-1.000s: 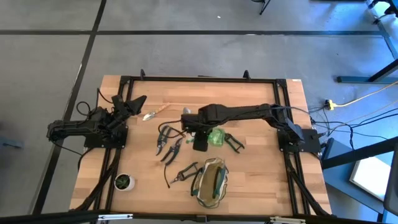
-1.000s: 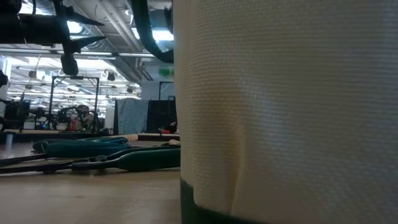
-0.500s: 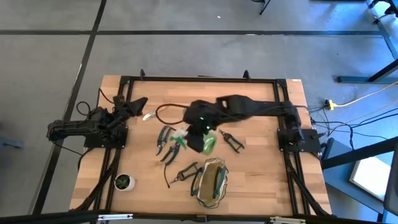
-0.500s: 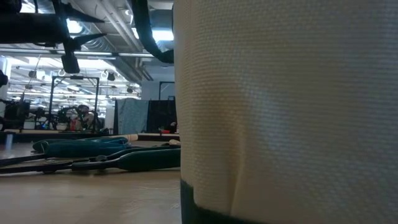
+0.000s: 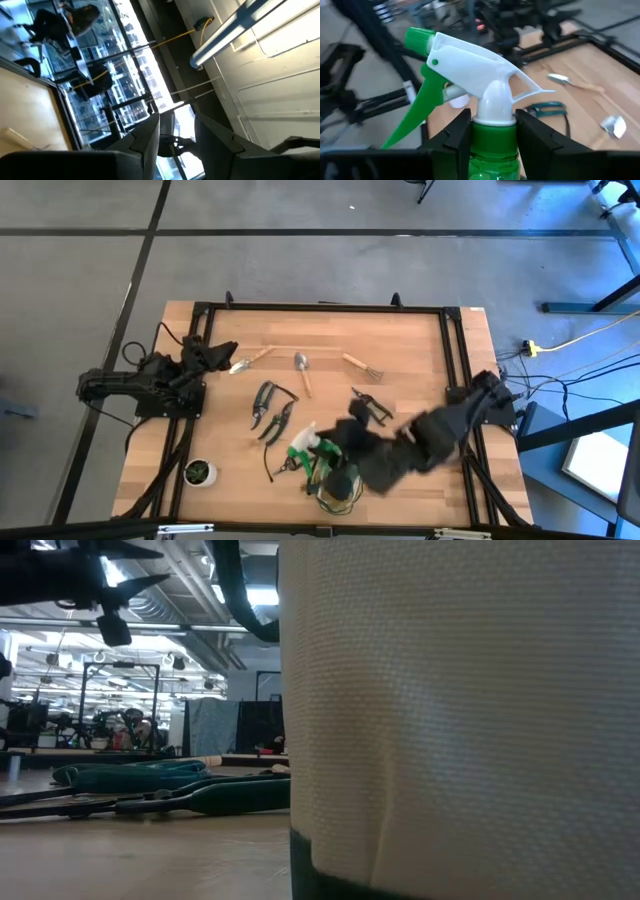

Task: Pick & Place Garden tools in Gardening bag
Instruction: Put the left green spray bottle into the gardening bag

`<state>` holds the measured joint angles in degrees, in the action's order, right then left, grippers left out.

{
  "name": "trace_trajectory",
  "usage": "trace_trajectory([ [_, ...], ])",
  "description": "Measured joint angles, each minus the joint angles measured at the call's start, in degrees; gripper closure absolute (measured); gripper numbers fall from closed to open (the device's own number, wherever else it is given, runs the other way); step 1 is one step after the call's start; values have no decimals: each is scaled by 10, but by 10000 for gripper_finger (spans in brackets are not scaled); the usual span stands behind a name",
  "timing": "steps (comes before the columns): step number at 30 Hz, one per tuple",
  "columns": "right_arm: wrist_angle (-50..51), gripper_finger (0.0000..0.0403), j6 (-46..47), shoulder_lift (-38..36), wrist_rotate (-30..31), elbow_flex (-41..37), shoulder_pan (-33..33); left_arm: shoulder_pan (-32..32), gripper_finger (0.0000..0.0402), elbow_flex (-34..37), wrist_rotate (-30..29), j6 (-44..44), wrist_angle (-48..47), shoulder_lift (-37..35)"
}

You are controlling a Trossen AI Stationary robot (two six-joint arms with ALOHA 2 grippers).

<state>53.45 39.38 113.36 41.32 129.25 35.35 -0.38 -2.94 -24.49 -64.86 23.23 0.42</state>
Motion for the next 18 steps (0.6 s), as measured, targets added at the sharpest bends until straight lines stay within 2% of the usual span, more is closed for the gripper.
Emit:
trace_trajectory([
  [5,-27,275,117,0,154,-51,51,-39,284,0,-20,5,15,18],
  [8,-27,270,195,0,211,-84,68,-66,284,0,-53,5,20,42],
  [13,-28,271,346,1,243,-153,74,-114,284,0,-89,5,50,104],
  [18,-71,274,432,1,250,-216,72,-145,284,0,-90,10,90,172],
])
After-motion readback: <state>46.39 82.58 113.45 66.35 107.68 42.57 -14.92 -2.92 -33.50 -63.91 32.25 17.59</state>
